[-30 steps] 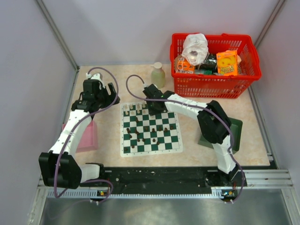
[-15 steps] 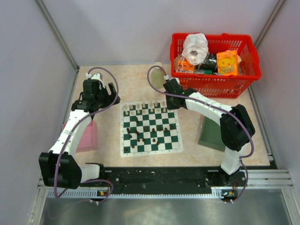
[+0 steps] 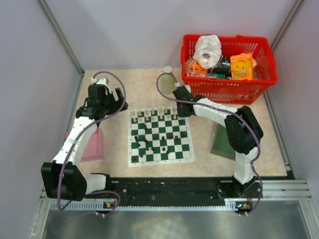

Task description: Set up the chess pieces on the board

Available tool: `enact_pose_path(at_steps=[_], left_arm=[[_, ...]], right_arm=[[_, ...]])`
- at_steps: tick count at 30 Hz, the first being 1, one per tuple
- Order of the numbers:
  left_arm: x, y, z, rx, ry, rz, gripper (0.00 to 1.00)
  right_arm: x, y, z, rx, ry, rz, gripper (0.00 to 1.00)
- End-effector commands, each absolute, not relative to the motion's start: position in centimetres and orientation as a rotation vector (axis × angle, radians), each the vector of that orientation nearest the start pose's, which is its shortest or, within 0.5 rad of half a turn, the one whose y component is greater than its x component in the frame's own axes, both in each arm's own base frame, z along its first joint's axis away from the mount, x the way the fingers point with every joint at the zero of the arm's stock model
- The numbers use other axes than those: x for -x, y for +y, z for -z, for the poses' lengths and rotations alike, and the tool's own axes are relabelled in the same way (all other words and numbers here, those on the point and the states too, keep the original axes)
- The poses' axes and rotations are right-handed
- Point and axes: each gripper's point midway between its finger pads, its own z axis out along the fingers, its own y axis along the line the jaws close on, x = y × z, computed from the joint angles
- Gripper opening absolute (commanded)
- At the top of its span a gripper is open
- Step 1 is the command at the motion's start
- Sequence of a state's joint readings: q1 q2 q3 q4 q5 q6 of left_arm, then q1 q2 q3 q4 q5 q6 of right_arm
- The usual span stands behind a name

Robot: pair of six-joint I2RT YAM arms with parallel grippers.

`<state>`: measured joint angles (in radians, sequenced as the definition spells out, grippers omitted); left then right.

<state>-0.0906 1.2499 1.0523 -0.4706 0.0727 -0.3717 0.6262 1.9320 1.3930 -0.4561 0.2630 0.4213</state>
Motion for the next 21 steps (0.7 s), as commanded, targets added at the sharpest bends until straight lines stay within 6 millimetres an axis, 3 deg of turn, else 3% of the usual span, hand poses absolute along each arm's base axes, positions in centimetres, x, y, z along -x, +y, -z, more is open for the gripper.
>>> enact_pose_path(at_steps=[1, 21], left_arm=[[-35.8, -5.6, -20.6, 0.273, 2.174, 0.325, 0.92], [-35.8, -5.6, -20.4, 0.278, 2.178, 0.329, 0.92]], right_arm=[[-41.1, 24.5, -7.0, 0.114, 2.412, -0.092, 0.1], [-41.4, 25.3, -5.0, 0.135, 2.432, -0.118, 0.13]])
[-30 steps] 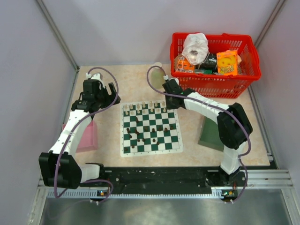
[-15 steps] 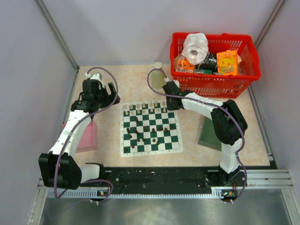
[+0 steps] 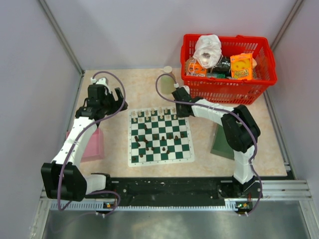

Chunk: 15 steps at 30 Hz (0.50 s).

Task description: Set up the chess pieces on the board

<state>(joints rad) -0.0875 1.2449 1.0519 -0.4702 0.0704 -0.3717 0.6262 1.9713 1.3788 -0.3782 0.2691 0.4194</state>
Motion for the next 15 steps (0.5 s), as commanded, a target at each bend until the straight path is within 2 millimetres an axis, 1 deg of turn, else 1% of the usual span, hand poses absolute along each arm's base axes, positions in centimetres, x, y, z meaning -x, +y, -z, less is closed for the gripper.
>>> enact_pose_path(at_steps=[1, 5, 8, 10, 15], left_arm=[[-35.8, -5.6, -20.4, 0.279, 2.178, 0.327, 0.92], [-35.7, -5.6, -20.2, 0.279, 2.181, 0.328, 0.92], [-35.7, -5.6, -20.4, 0.279, 2.176, 0.326, 0.93], [-35.7, -5.5, -20.4, 0.281, 2.174, 0.323, 0.93], [-35.6, -5.2, -20.5, 0.295, 2.168, 0.308, 0.96]], right_arm=[[-41.5, 25.3, -5.1, 0.136, 2.429, -0.117, 0.14], [-41.1, 25.3, -5.4, 0.152, 2.435, -0.13, 0.22], [-41.0, 25.6, -6.4, 0.161, 2.424, -0.156, 0.29], [-41.0, 25.8, -7.7, 0.174, 2.411, -0.178, 0.34], [-40.4, 26.5, -11.6, 0.212, 2.37, -0.255, 0.42]])
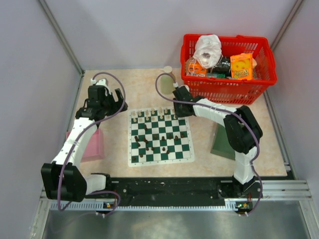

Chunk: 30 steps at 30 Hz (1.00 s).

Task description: Set up the chess pieces on the board

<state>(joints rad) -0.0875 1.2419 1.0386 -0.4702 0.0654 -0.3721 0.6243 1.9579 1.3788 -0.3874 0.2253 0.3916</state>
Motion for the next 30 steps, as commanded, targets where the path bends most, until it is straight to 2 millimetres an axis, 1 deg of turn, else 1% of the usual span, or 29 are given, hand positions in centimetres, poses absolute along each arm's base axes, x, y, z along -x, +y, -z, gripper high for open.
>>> enact_pose_path(at_steps=[1, 2, 4, 5, 7, 10, 13, 19, 22, 23, 24, 25, 26, 27, 30], left_arm=[[-35.6, -5.1, -20.4, 0.302, 2.165, 0.297, 0.96], [-35.6, -4.8, -20.5, 0.312, 2.156, 0.285, 0.97], [-35.6, -4.7, -20.6, 0.323, 2.148, 0.28, 0.99], [-35.6, -3.9, -20.5, 0.353, 2.137, 0.237, 0.99], [-35.5, -3.4, -20.8, 0.376, 2.119, 0.214, 0.99], [-35.2, -2.5, -21.0, 0.419, 2.097, 0.177, 0.99], [-34.7, -1.5, -21.1, 0.466, 2.074, 0.139, 0.99], [-33.7, 0.2, -20.8, 0.541, 2.052, 0.09, 0.99], [-33.2, 1.5, -20.3, 0.613, 2.054, 0.052, 0.99], [-33.1, 1.7, -20.1, 0.631, 2.06, 0.048, 0.99], [-32.9, 2.8, -19.9, 0.68, 2.056, 0.031, 0.99], [-32.6, 3.3, -19.7, 0.708, 2.055, 0.031, 0.99], [-32.4, 3.7, -19.5, 0.732, 2.054, 0.033, 0.99], [-32.2, 4.1, -19.3, 0.757, 2.053, 0.038, 0.99], [-31.8, 4.8, -19.0, 0.814, 2.042, 0.065, 0.99]], right_arm=[[-40.1, 26.8, -12.6, 0.222, 2.356, -0.285, 0.45], [-39.7, 27.2, -13.4, 0.234, 2.348, -0.313, 0.46], [-38.8, 28.2, -14.3, 0.268, 2.343, -0.356, 0.48], [-38.3, 28.7, -14.7, 0.285, 2.341, -0.372, 0.5], [-37.3, 30.0, -15.5, 0.32, 2.343, -0.405, 0.51], [-35.5, 32.2, -16.1, 0.368, 2.343, -0.458, 0.52], [-33.3, 35.0, -16.8, 0.431, 2.332, -0.543, 0.53], [-30.1, 38.8, -17.0, 0.541, 2.329, -0.622, 0.54], [-27.7, 40.8, -17.4, 0.617, 2.314, -0.672, 0.53], [-26.9, 41.4, -17.4, 0.645, 2.307, -0.68, 0.53], [-25.9, 42.2, -17.1, 0.682, 2.307, -0.691, 0.53], [-25.0, 42.7, -16.9, 0.719, 2.302, -0.692, 0.52], [-23.9, 43.5, -16.8, 0.764, 2.302, -0.727, 0.51], [-22.9, 44.0, -16.3, 0.804, 2.301, -0.724, 0.5], [-20.5, 45.5, -15.5, 0.915, 2.286, -0.735, 0.48]])
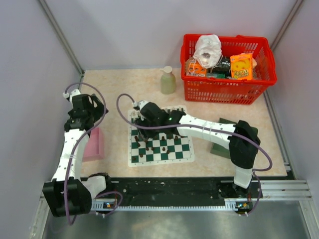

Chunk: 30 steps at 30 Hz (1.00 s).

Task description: Set up the chess pieces on the board

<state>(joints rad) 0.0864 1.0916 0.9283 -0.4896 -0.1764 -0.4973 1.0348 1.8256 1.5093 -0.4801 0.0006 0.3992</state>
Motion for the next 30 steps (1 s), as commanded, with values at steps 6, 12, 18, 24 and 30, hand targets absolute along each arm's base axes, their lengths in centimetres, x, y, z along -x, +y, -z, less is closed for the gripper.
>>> enact_pose_path(at_steps=[6, 12, 18, 24, 30], left_arm=[[-31.8, 5.3, -20.0, 0.839, 2.022, 0.081, 0.99], [-32.7, 6.4, -23.8, 0.842, 1.896, 0.055, 0.99], [-30.9, 7.4, -24.3, 0.948, 1.835, 0.006, 0.99], [-29.4, 7.7, -24.6, 0.892, 1.785, -0.019, 0.99], [-29.0, 8.5, -24.6, 0.894, 1.82, -0.094, 0.99]], right_arm=[[-18.4, 46.8, -14.2, 0.985, 2.304, -0.734, 0.42], [-18.4, 47.2, -13.3, 0.98, 2.295, -0.742, 0.4], [-17.3, 47.8, -10.5, 1.016, 2.281, -0.717, 0.39], [-16.0, 48.9, -8.4, 1.017, 2.294, -0.668, 0.38], [-14.9, 50.5, -6.8, 1.036, 2.28, -0.611, 0.37]])
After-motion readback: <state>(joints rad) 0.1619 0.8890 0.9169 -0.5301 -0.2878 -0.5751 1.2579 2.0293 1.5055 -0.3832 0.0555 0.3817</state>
